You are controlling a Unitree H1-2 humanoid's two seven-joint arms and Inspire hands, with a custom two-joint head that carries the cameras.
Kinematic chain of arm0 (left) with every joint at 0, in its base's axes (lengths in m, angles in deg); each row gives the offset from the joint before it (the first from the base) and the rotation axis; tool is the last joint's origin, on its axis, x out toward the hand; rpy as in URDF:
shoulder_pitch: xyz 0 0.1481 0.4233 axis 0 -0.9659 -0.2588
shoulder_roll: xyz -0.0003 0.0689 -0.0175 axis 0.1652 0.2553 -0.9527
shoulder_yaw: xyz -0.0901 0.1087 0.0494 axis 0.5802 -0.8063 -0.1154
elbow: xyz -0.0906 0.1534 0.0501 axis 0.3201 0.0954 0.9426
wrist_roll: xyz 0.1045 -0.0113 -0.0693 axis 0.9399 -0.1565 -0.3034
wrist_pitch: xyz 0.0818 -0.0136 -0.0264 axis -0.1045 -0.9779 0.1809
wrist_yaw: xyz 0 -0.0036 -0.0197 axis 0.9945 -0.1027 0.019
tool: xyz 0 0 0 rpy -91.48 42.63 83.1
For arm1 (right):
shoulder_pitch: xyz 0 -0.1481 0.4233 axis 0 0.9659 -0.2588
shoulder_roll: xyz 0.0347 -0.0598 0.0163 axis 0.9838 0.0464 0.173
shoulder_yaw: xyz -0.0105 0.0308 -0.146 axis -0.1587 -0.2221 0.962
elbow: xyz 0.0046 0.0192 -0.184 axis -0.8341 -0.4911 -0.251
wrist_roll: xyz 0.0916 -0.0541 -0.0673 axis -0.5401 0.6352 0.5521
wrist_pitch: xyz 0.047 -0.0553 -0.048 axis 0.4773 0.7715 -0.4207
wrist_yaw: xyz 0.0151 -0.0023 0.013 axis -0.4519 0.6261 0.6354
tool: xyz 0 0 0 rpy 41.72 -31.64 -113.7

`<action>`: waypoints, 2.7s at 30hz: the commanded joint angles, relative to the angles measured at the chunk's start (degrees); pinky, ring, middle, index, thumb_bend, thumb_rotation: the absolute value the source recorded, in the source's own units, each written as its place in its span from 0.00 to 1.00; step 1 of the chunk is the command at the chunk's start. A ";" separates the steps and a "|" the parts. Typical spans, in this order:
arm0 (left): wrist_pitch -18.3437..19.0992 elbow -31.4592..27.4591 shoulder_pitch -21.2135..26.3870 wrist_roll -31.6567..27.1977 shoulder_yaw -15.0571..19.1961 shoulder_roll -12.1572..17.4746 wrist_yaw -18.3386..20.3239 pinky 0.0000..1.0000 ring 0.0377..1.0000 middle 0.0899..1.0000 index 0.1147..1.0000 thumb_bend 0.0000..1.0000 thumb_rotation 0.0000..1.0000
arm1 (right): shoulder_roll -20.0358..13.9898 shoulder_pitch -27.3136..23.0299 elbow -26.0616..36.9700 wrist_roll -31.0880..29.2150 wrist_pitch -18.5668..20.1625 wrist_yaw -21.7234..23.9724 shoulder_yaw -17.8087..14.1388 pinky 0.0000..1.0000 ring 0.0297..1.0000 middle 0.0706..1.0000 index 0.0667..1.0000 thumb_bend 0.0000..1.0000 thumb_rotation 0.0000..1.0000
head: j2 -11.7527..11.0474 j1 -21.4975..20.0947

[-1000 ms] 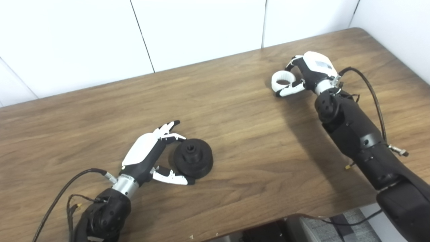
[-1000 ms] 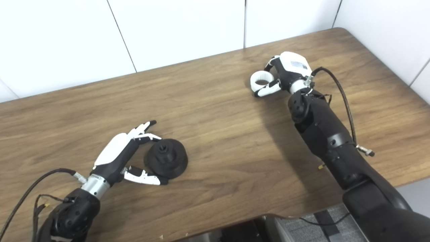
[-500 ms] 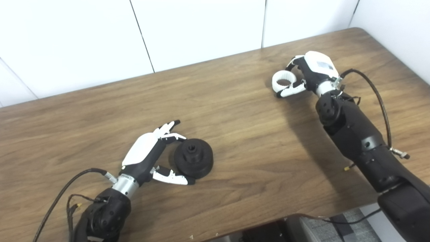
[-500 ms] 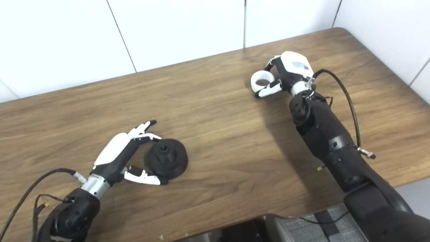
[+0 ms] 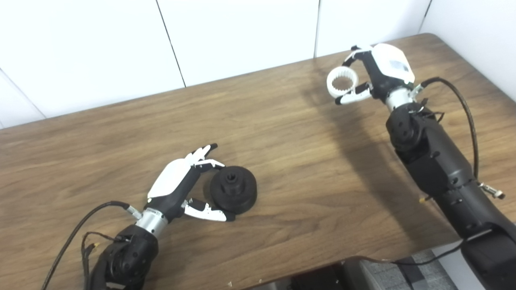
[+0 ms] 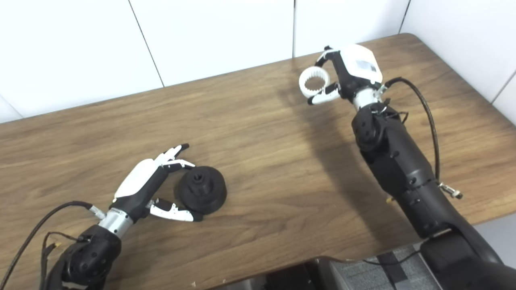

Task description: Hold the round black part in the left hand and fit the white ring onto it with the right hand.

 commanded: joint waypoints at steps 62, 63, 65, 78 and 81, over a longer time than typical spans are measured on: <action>1.26 -1.73 3.72 2.34 -0.03 -2.56 -1.38 1.00 1.00 1.00 0.58 0.92 0.35 | 7.51 22.84 31.01 -2.13 -10.21 7.73 -1.80 0.75 0.80 0.84 0.46 0.52 0.15 | 1.95 9.46; 1.41 -1.80 3.73 2.37 -0.05 -2.60 -1.29 1.00 1.00 1.00 0.58 0.92 0.34 | 7.80 22.82 31.10 -2.16 -10.44 7.94 -1.54 0.76 0.80 0.84 0.46 0.52 0.15 | 1.96 9.58; 1.56 -1.86 3.77 2.48 -0.12 -2.65 -1.20 1.00 1.00 1.00 0.58 0.92 0.34 | 8.12 22.79 31.30 -2.03 -10.76 8.45 -1.02 0.78 0.80 0.84 0.46 0.52 0.15 | 1.97 9.67; 2.04 -2.08 3.64 2.66 -0.40 -3.04 -1.06 1.00 1.00 1.00 0.59 0.92 0.35 | 12.16 21.91 33.15 -1.28 -11.05 12.41 2.98 0.85 0.82 0.84 0.46 0.52 0.16 | 2.18 9.95; 2.18 -1.99 3.73 2.84 -0.49 -3.15 -1.07 1.00 1.00 1.00 0.59 0.92 0.35 | 13.08 21.26 33.15 -1.01 -11.06 13.04 3.83 0.87 0.83 0.85 0.46 0.52 0.16 | 2.18 10.08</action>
